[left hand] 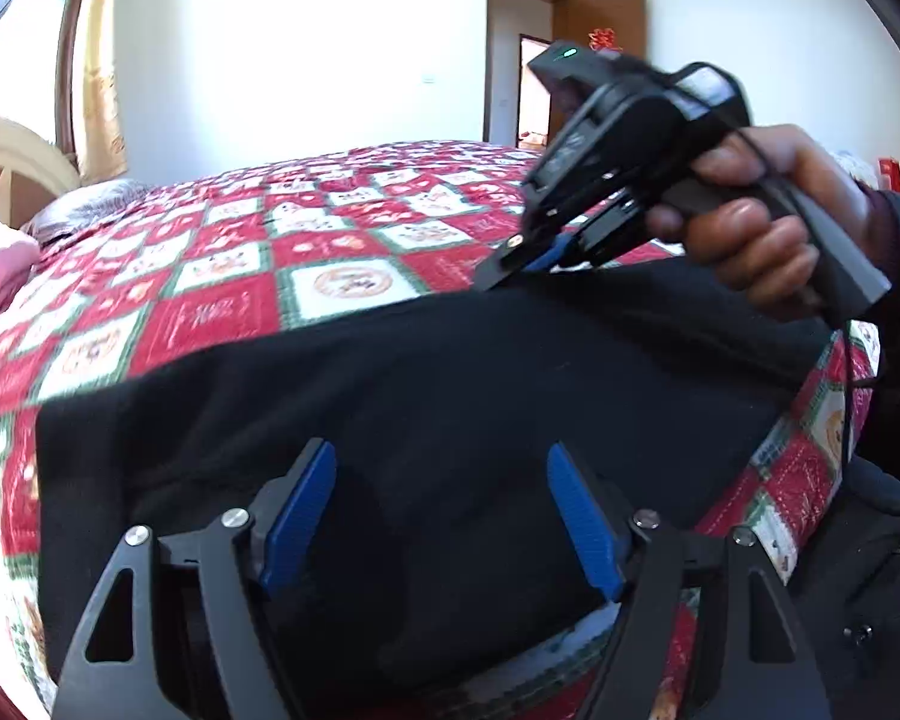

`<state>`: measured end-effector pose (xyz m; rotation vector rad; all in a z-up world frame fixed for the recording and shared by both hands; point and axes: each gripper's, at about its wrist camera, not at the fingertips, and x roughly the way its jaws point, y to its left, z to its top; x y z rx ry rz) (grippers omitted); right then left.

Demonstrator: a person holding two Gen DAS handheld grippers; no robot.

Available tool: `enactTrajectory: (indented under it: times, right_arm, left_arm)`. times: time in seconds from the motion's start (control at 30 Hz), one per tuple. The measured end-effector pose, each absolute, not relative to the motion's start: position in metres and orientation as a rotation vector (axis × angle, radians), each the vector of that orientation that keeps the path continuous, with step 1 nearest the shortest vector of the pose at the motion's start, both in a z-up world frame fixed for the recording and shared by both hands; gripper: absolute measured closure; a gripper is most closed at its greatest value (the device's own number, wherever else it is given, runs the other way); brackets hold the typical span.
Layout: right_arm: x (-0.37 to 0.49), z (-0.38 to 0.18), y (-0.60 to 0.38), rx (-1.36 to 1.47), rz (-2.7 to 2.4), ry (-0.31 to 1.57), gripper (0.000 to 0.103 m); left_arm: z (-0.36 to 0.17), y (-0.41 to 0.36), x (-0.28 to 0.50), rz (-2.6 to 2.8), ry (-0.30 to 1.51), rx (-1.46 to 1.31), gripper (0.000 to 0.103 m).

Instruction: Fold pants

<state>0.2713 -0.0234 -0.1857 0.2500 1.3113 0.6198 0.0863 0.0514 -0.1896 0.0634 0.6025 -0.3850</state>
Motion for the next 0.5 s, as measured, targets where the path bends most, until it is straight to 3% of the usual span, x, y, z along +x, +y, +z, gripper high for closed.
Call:
enactTrajectory:
  times: [0.17,0.43,0.47,0.5]
  right_arm:
    - [0.268,-0.158,-0.021,0.21,0.601,1.183,0.099]
    - [0.273,-0.189,-0.017,0.143,0.569,1.179,0.099]
    - [0.271,-0.187,-0.02,0.15,0.571,1.174,0.093]
    - [0.269,-0.183,-0.024,0.151,0.561,1.168,0.081]
  left_arm:
    - [-0.191,0.054,0.083,-0.367,0.599,0.067,0.027]
    - [-0.192,0.057,0.079,-0.36,0.593,0.076,0.027]
    - [-0.191,0.057,0.079,-0.357,0.594,0.076,0.027]
    - [-0.19,0.058,0.079,-0.351,0.595,0.075,0.027]
